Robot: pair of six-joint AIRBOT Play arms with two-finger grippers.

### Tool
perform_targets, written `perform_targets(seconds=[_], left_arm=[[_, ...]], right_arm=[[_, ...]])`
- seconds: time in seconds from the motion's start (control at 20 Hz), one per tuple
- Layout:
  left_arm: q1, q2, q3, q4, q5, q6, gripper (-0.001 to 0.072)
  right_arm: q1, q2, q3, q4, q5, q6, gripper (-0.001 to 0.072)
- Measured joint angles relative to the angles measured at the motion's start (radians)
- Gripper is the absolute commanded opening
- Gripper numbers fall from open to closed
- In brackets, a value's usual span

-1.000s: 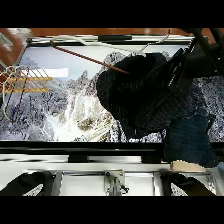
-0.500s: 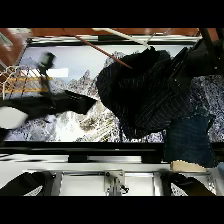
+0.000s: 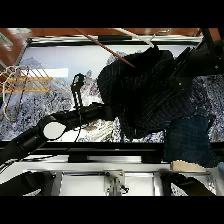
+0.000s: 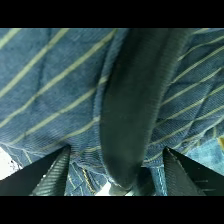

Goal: Fold the shirts.

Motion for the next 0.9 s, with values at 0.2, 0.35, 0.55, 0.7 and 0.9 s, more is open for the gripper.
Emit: perform_targets(seconds=[0.2,0.35,0.55,0.7,0.9], left_arm=[[0.017,-0.04,-0.003,-0.003,0.06,0.039,0.0058],[0.111,-0.034,0.031,-0.002,0.076,0.111,0.0059],[0.315,-0.006,0.173,0.0,0.013,0.192,0.0058],[0.457,-0.002,0.315,0.0,-0.068,0.217,0.0059],[0.553,-0.011,0.462,-0.003,-0.145,0.23,0.0058]], right_arm=[[0.0,0.0,0.0,-0.001,0.001,0.004,0.011],[0.0,0.0,0.0,0.01,0.011,0.008,0.011],[0.0,0.0,0.0,0.082,0.018,0.013,0.011],[0.0,0.0,0.0,0.142,0.009,0.014,0.011],[0.002,-0.002,0.0,0.211,0.003,0.014,0.011]])
